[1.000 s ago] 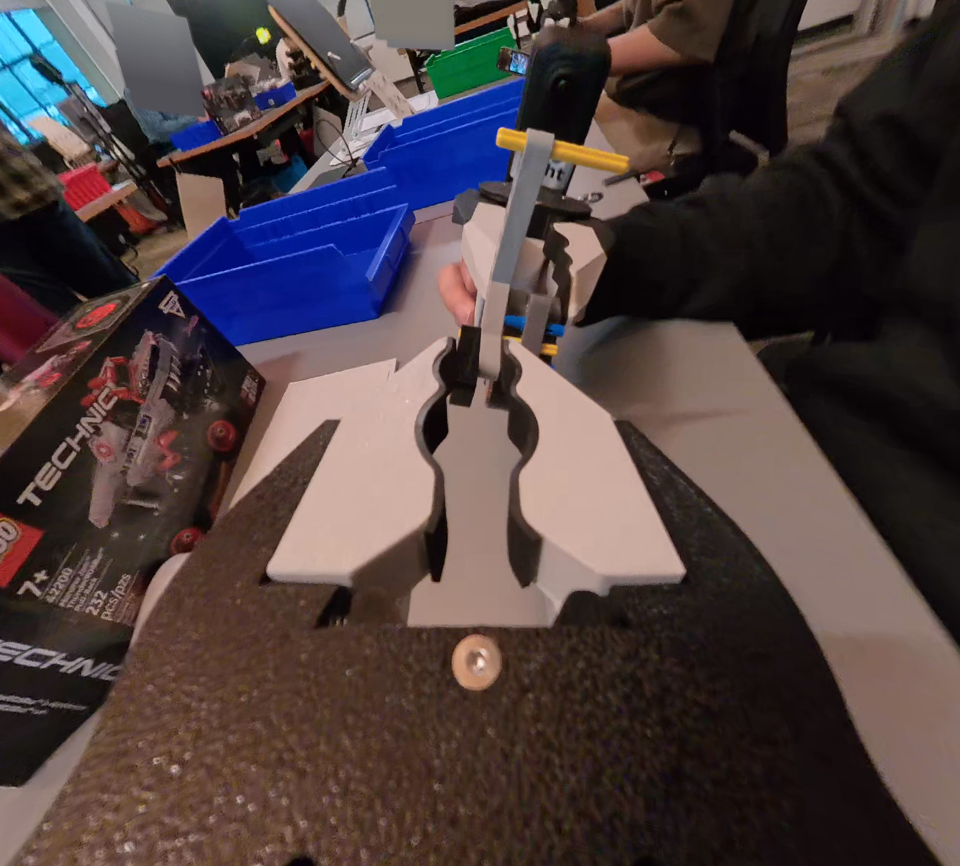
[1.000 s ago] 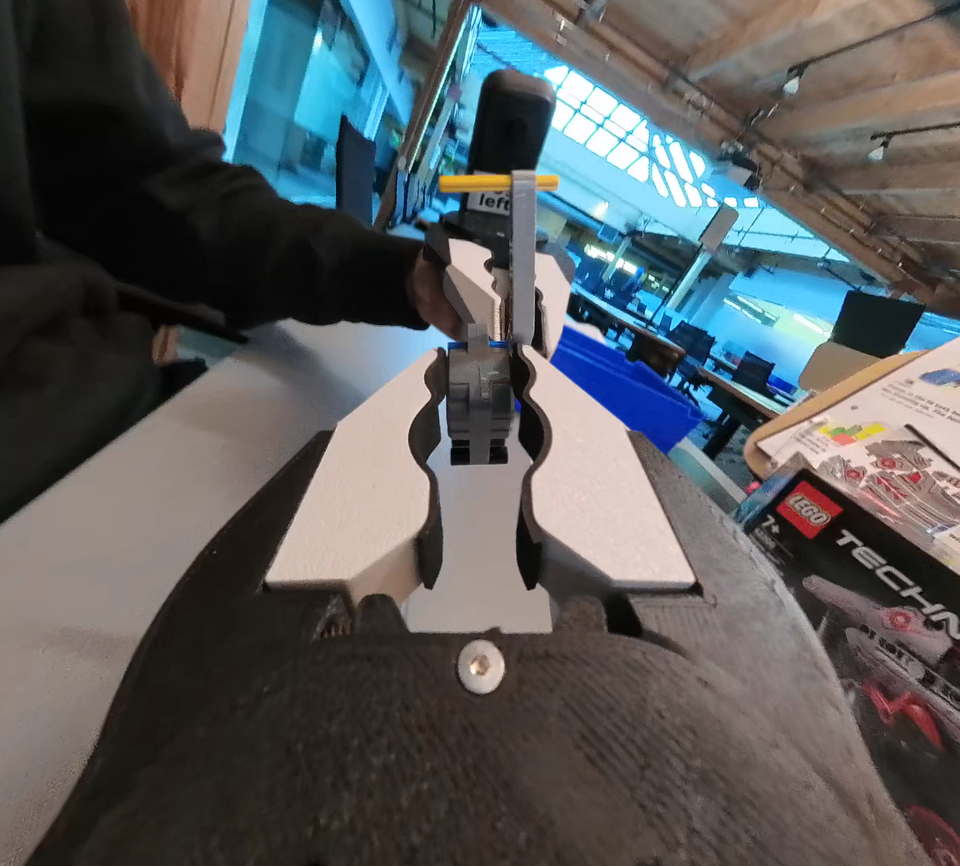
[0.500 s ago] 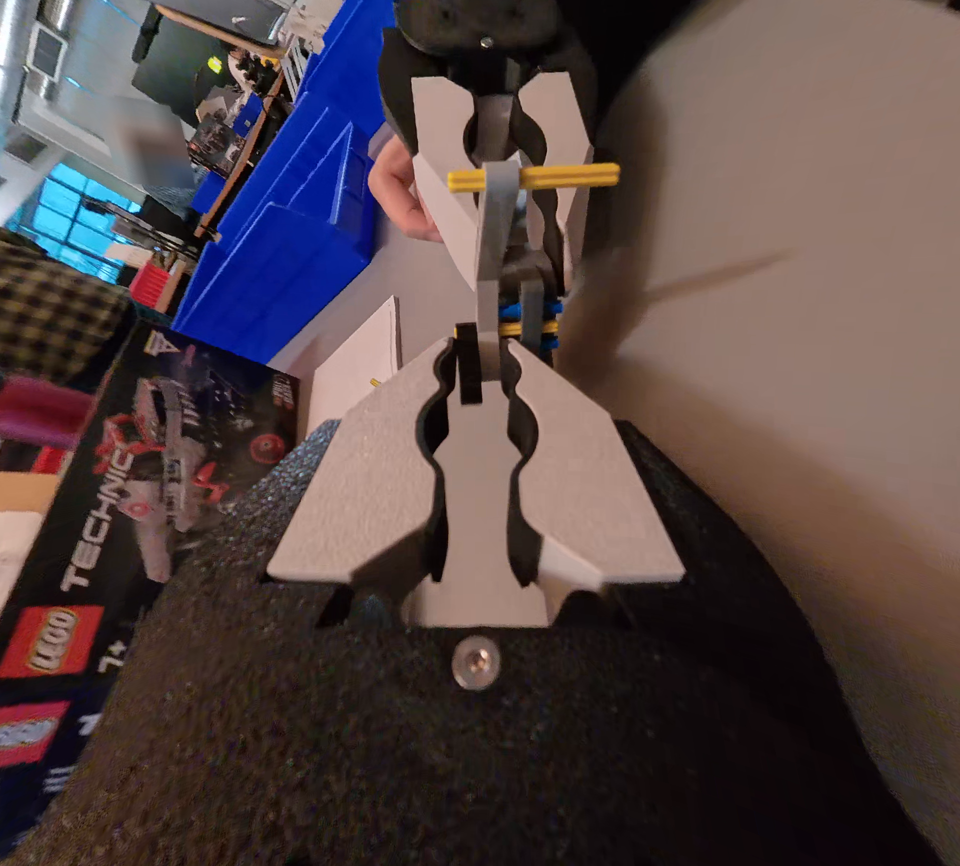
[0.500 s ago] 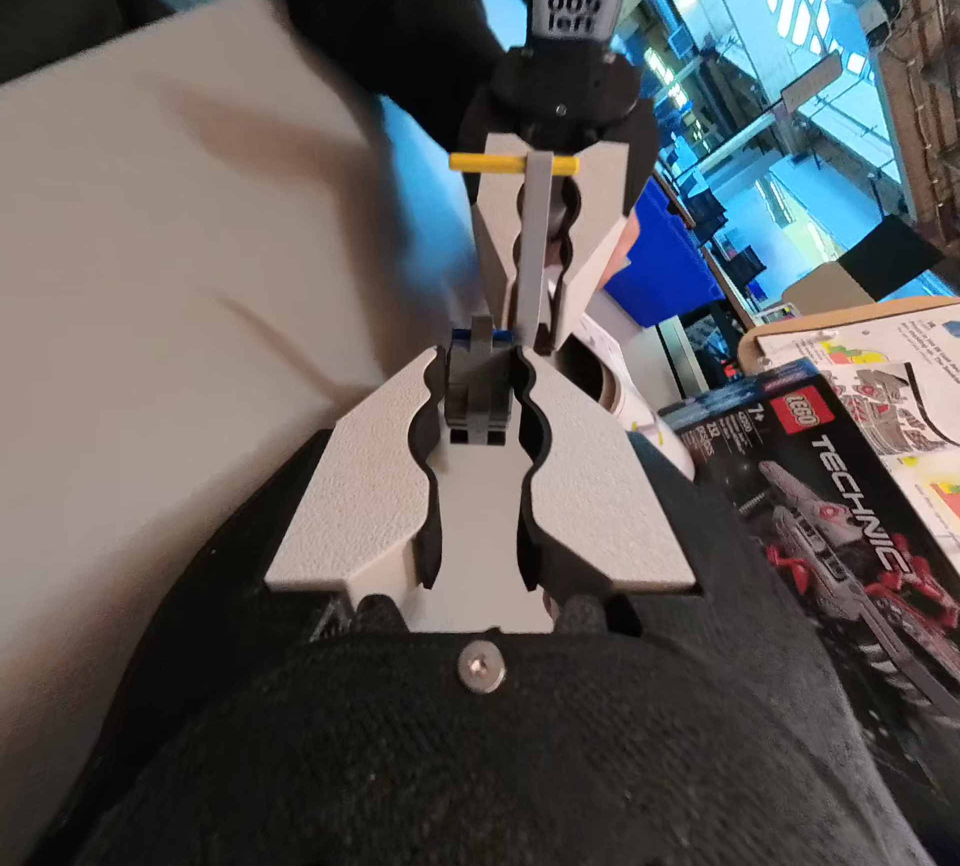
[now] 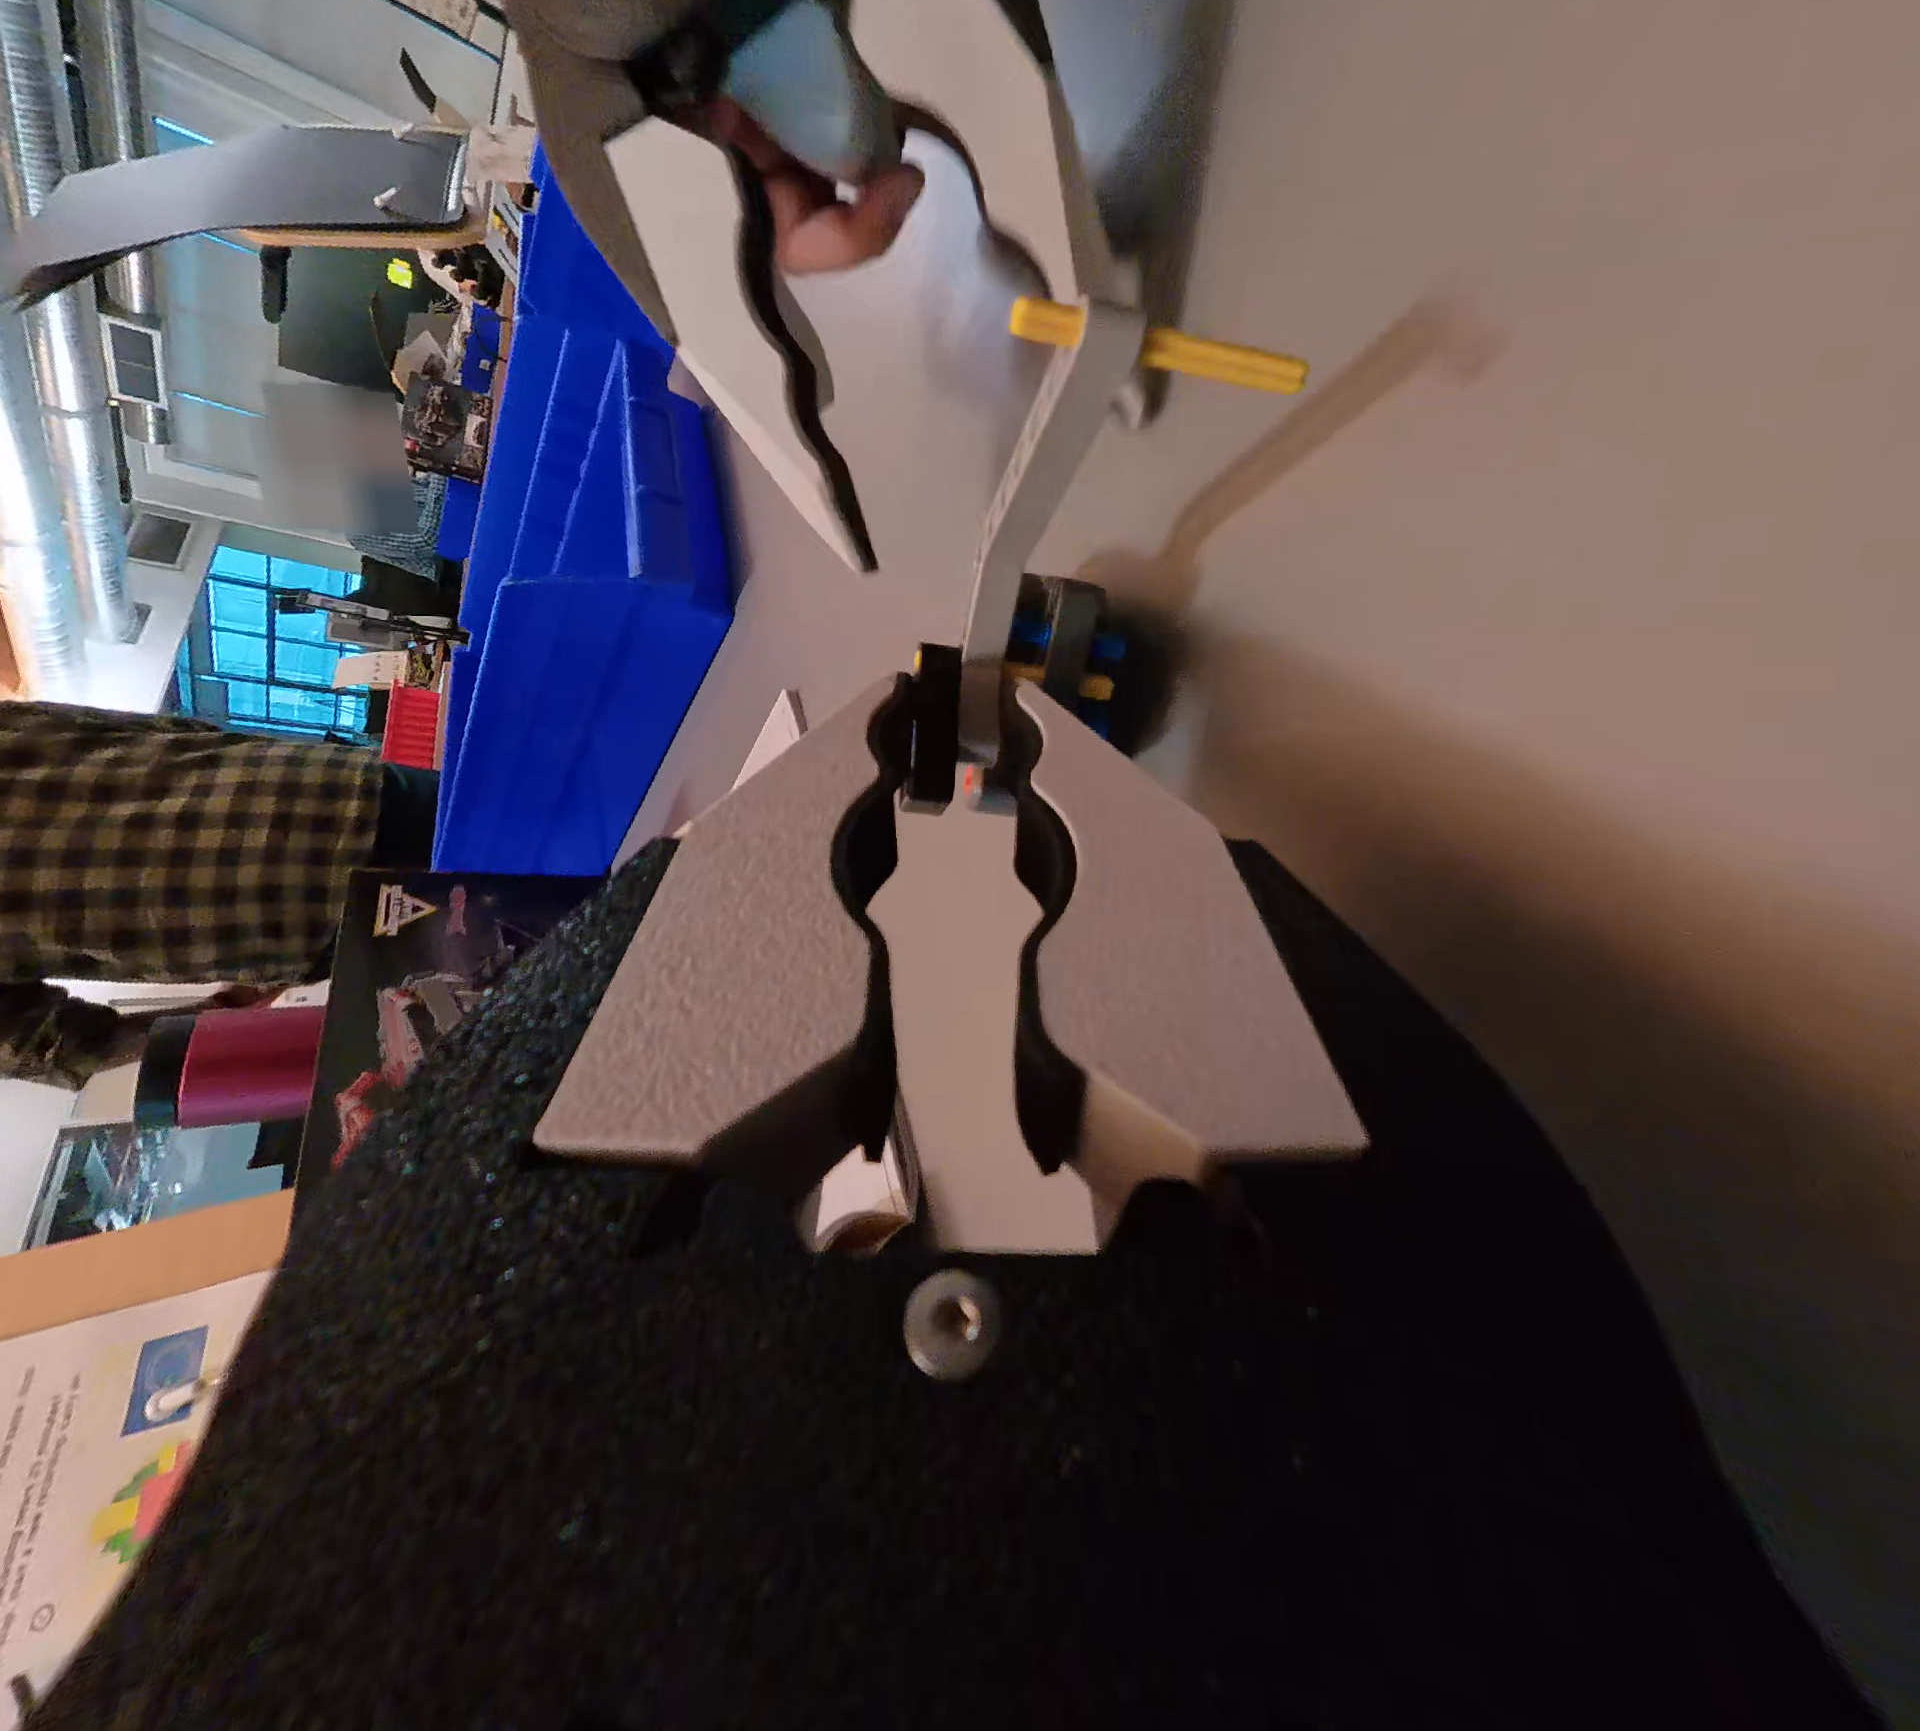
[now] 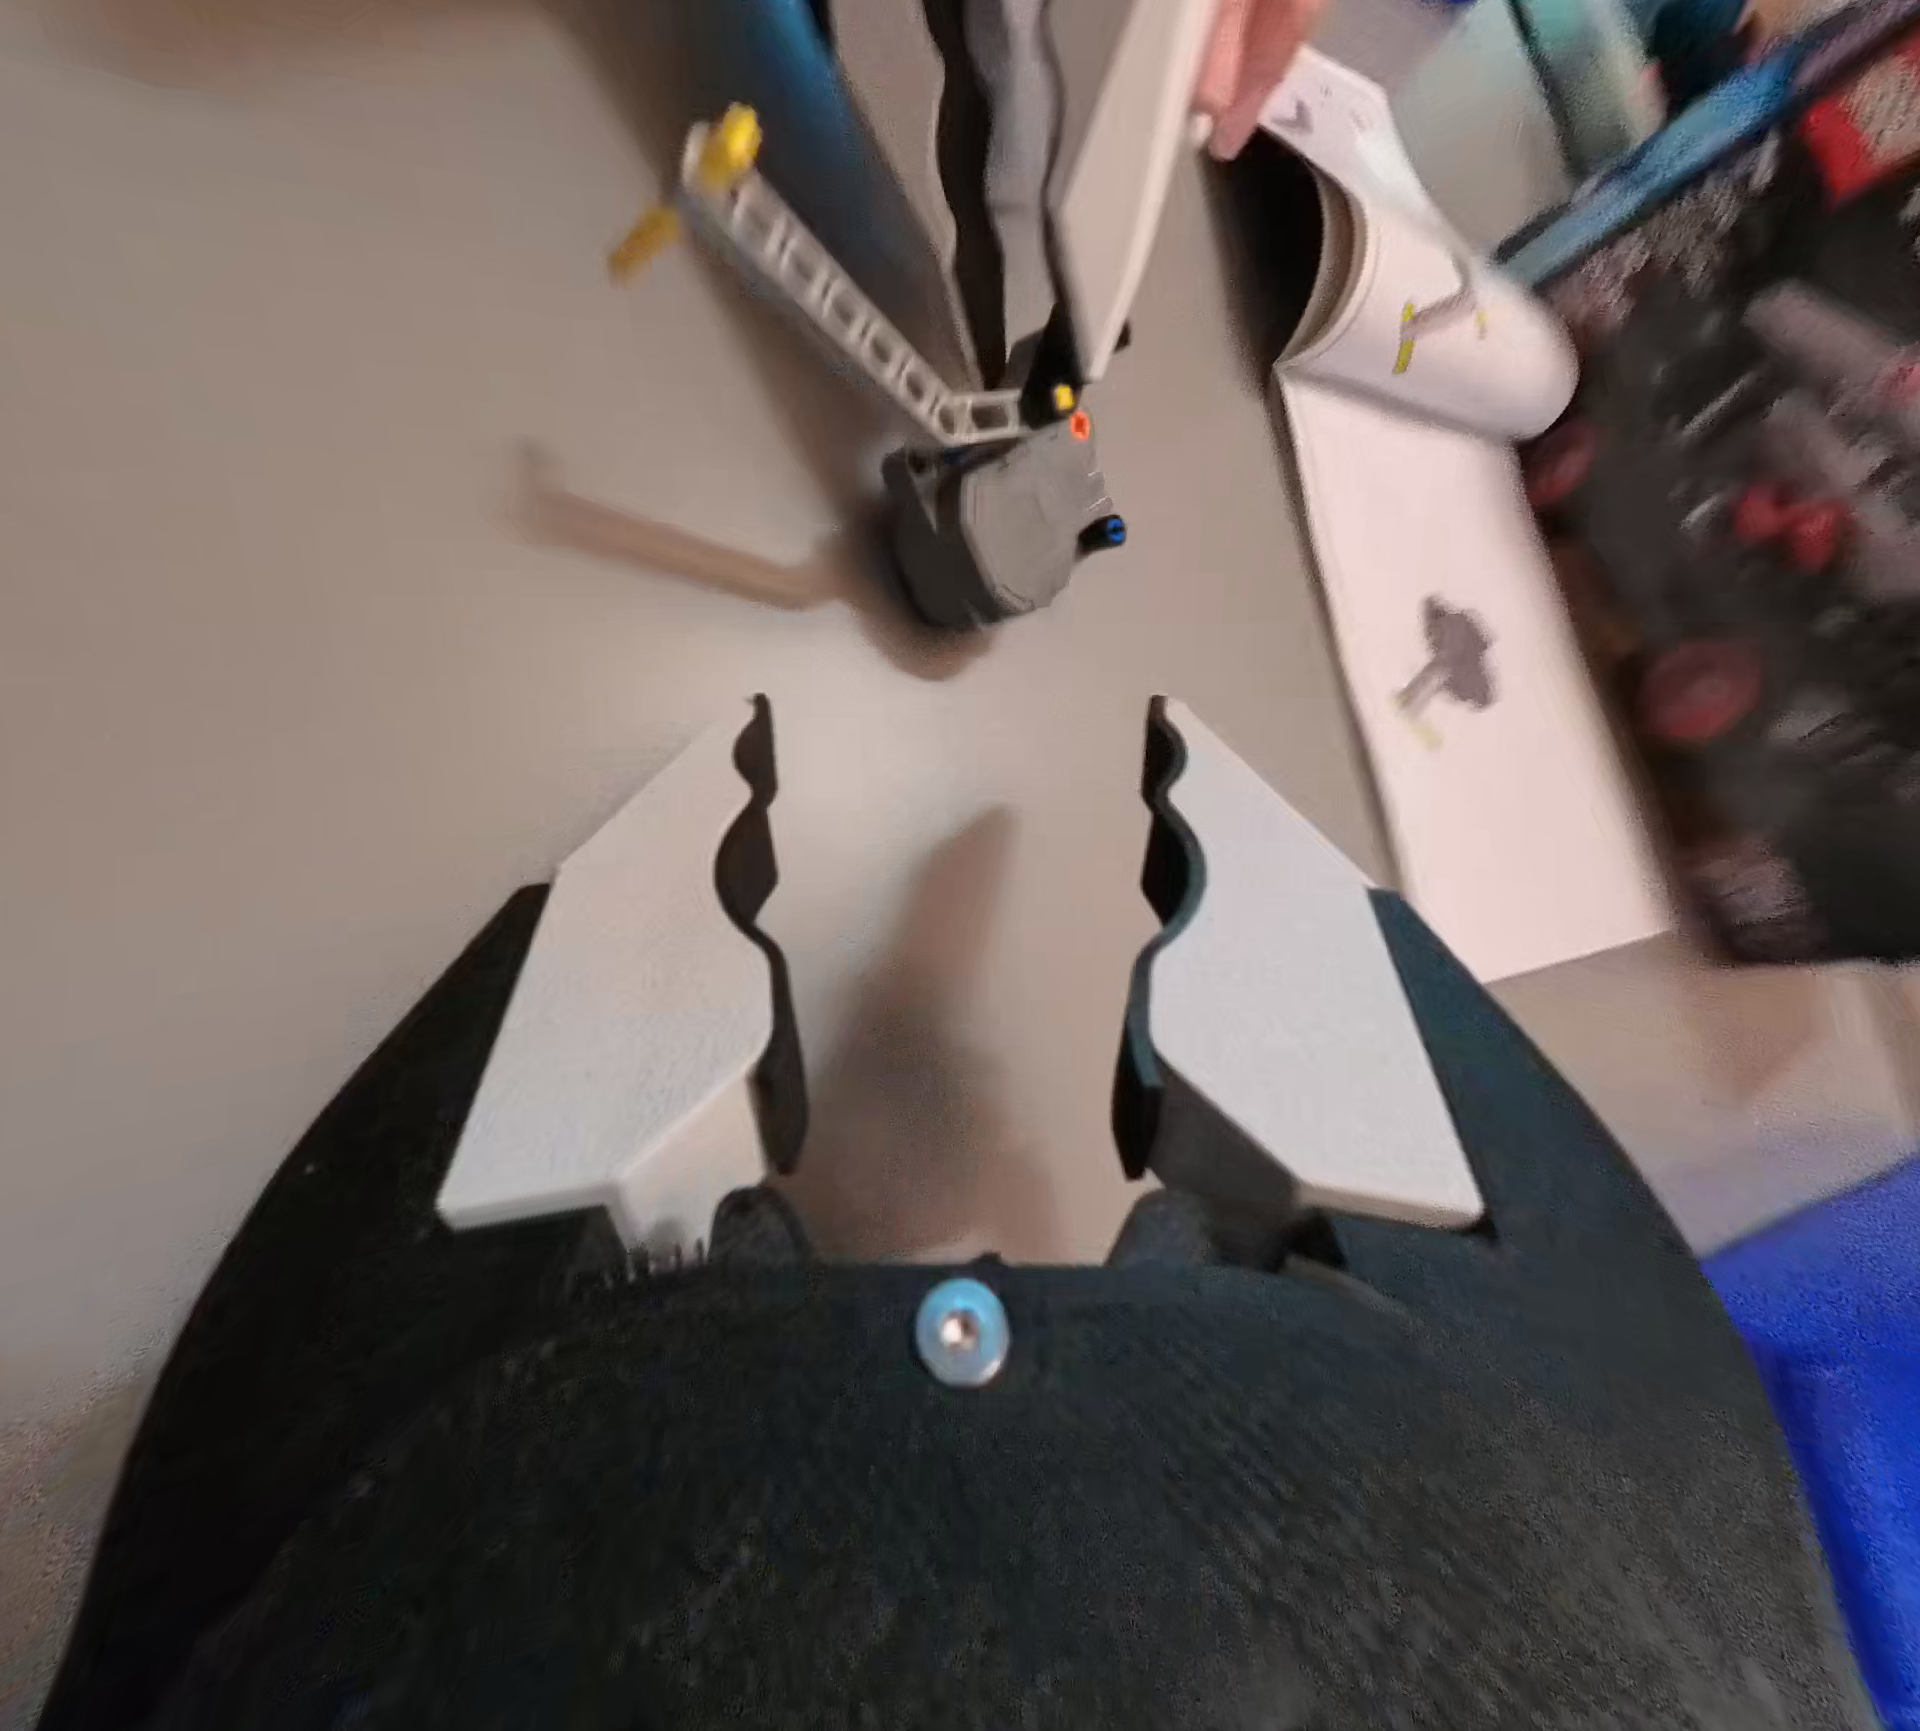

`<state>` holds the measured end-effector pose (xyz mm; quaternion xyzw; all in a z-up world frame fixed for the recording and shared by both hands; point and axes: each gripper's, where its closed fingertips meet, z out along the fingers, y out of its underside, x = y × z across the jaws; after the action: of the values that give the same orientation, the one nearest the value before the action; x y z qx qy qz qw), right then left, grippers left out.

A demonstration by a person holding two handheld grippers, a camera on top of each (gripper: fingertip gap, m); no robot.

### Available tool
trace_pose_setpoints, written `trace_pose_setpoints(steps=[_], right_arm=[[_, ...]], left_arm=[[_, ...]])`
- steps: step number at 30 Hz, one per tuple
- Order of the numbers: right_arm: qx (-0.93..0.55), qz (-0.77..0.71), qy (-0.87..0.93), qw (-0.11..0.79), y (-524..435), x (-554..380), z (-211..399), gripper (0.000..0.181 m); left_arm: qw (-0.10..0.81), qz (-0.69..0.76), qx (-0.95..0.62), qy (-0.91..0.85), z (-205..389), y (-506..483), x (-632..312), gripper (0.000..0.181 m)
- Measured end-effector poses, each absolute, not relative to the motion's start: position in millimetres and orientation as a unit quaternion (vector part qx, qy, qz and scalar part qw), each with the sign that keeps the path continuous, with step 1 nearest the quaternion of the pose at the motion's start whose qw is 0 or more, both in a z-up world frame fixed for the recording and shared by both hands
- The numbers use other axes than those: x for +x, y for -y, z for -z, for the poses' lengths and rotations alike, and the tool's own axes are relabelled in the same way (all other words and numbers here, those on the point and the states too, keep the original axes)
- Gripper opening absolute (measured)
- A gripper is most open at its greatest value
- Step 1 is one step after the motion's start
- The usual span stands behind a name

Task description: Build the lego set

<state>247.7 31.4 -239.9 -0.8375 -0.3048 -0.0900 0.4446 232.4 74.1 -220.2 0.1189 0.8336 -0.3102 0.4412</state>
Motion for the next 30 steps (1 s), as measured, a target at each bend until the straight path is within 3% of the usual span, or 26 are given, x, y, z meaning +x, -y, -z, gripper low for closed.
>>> trace_pose_setpoints(steps=[2, 6, 7, 12, 18, 25, 30], right_arm=[[-0.847, 0.017, 0.217, 0.485, -29, 233, 220, 0.072], [-0.823, 0.010, 0.076, 0.562, -48, 233, 183, 0.055], [-0.832, 0.018, 0.062, 0.551, -52, 233, 185, 0.046], [-0.895, 0.028, 0.001, 0.444, -67, 231, 222, 0.054], [-0.904, 0.046, -0.058, 0.420, -70, 238, 234, 0.057], [-0.911, -0.026, -0.046, 0.409, -75, 233, 241, 0.049], [-0.910, -0.075, 0.039, 0.406, -84, 235, 246, 0.062]], left_arm=[[0.441, 0.299, 0.129, -0.836, 223, -72, 229, 0.013], [0.433, 0.274, 0.128, -0.849, 232, -71, 223, 0.014], [0.434, 0.272, 0.124, -0.850, 231, -71, 223, 0.014], [0.424, 0.277, 0.088, -0.858, 227, -79, 225, 0.024], [0.347, 0.361, 0.011, -0.866, 223, -87, 224, 0.029], [0.238, 0.441, -0.119, -0.857, 227, -89, 233, 0.037], [0.203, 0.436, -0.163, -0.861, 238, -90, 240, 0.043]])
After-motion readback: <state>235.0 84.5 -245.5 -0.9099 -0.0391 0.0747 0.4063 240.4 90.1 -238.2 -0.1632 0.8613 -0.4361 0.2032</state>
